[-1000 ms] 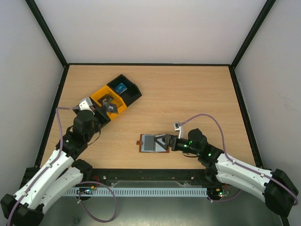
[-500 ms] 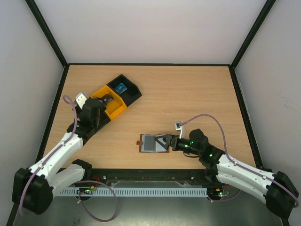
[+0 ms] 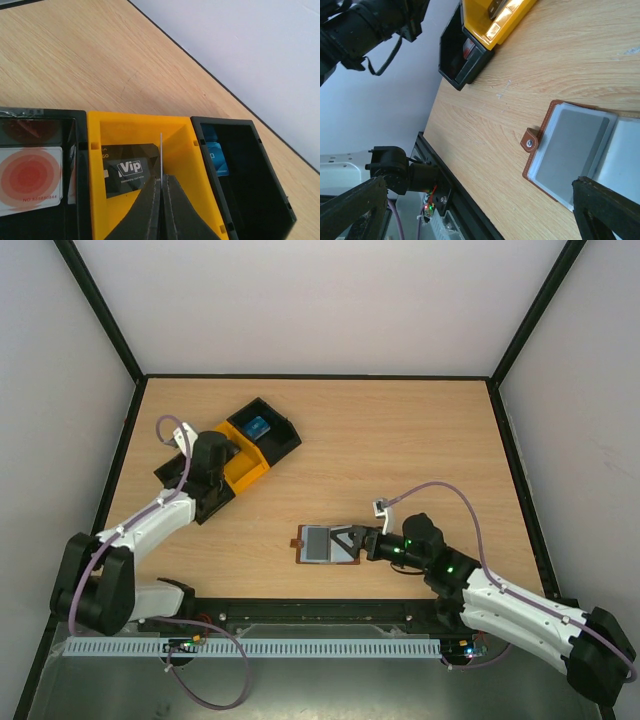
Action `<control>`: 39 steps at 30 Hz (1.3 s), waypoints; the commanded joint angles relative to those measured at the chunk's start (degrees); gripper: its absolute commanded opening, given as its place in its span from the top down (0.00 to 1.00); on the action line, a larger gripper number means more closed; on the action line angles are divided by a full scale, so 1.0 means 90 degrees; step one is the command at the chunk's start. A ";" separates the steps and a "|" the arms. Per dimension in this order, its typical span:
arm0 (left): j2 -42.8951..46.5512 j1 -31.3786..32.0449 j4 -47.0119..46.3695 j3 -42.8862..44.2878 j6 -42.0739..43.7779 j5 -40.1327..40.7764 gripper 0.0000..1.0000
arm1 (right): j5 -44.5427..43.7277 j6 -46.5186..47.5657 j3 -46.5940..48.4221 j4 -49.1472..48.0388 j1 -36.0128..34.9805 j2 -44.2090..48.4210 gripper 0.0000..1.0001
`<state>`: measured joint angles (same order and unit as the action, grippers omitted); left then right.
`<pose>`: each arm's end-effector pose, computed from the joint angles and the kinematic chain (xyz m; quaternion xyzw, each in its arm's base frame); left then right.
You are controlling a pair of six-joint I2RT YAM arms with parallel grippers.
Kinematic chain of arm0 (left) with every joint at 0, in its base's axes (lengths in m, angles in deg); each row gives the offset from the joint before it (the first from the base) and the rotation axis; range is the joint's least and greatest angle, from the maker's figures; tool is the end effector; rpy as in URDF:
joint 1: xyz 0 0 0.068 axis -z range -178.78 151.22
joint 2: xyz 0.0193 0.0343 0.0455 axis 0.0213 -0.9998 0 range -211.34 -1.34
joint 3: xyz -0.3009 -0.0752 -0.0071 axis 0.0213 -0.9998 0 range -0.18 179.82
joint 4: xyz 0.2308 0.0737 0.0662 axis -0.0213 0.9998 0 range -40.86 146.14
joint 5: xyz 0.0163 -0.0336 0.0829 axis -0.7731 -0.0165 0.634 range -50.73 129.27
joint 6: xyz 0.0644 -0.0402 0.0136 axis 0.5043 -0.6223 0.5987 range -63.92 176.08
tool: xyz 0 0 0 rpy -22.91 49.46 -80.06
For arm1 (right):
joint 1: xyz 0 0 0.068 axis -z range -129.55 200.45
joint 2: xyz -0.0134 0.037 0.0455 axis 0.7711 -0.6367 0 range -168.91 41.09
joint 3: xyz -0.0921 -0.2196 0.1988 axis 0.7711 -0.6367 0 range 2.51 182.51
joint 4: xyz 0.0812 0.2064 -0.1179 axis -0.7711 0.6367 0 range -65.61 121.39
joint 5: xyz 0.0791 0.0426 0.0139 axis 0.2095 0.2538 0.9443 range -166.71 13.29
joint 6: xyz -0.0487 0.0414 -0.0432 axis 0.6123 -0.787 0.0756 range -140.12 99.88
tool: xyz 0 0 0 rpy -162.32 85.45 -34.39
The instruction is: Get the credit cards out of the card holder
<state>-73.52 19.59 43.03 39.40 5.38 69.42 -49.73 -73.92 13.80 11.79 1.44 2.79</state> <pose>0.2703 -0.0551 0.2677 -0.3601 0.7505 -0.1058 0.5440 0.0737 0.1303 0.2152 -0.1108 0.7737 0.5807 0.2276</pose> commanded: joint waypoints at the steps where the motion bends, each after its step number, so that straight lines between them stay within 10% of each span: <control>1: -0.0410 -0.0096 -0.0602 0.0233 0.0321 0.0244 0.97 | -0.0141 0.0236 0.0362 0.0254 0.0007 0.0120 0.02; 39: -0.2403 -0.0366 -0.1616 0.0477 0.0877 0.0568 0.97 | -0.0224 0.0048 0.0226 0.0353 0.0008 0.0389 0.02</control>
<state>-94.02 16.66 28.62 42.28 12.60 70.99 -50.96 -73.29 16.05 14.30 1.44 5.39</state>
